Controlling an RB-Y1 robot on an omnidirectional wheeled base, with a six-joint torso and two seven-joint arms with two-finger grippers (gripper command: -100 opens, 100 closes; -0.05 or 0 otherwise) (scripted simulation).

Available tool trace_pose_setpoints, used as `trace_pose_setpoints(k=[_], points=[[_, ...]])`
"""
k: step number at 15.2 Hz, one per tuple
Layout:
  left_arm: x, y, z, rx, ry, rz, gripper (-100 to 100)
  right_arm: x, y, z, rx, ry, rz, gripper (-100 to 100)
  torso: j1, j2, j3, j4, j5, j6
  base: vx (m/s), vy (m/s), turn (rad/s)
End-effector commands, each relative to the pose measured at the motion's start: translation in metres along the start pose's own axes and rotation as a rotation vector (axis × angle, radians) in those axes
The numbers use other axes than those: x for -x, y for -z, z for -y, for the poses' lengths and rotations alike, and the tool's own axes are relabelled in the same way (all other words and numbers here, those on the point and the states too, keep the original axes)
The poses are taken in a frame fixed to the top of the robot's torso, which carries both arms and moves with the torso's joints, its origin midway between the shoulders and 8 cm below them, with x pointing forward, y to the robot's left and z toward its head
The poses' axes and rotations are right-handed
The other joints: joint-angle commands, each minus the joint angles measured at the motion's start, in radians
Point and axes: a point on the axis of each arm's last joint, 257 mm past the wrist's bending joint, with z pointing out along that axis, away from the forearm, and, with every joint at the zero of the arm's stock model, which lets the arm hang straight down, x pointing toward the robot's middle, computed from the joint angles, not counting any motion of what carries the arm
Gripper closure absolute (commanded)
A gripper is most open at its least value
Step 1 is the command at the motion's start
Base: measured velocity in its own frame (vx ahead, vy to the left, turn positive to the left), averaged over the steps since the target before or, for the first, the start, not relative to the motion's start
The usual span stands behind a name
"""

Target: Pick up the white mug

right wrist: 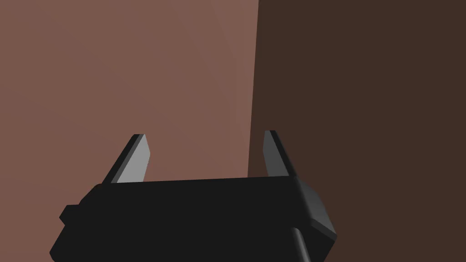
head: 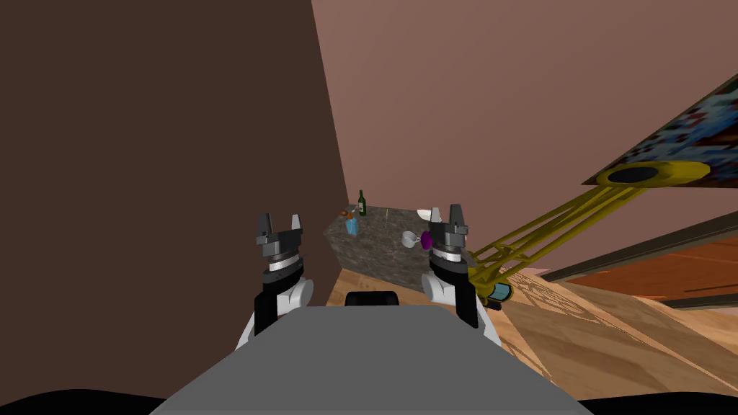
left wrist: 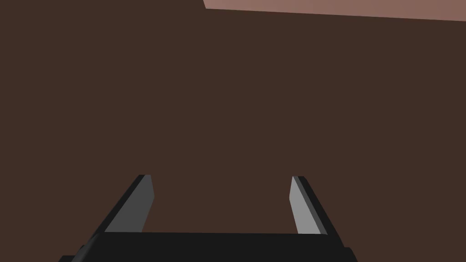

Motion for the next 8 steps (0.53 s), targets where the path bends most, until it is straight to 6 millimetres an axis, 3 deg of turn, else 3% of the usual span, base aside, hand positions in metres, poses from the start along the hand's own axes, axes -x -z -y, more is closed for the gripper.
trace_pose_setpoints(k=[1, 8], points=[[0.0, 0.0, 0.0, 0.0, 0.0, 0.0, 0, -0.006, 0.001, 0.003, -0.008, 0.018, -0.044, -100, 0.0, 0.0, 0.0, 0.0, 0.0, 0.0, -0.003, 0.0, 0.022], [0.0, 0.0, 0.0, 0.0, 0.0, 0.0, 0, -0.027, 0.013, 0.022, -0.06, 0.111, -0.214, -100, -0.001, 0.001, 0.001, 0.0, 0.0, 0.0, -0.012, -0.003, 0.042]])
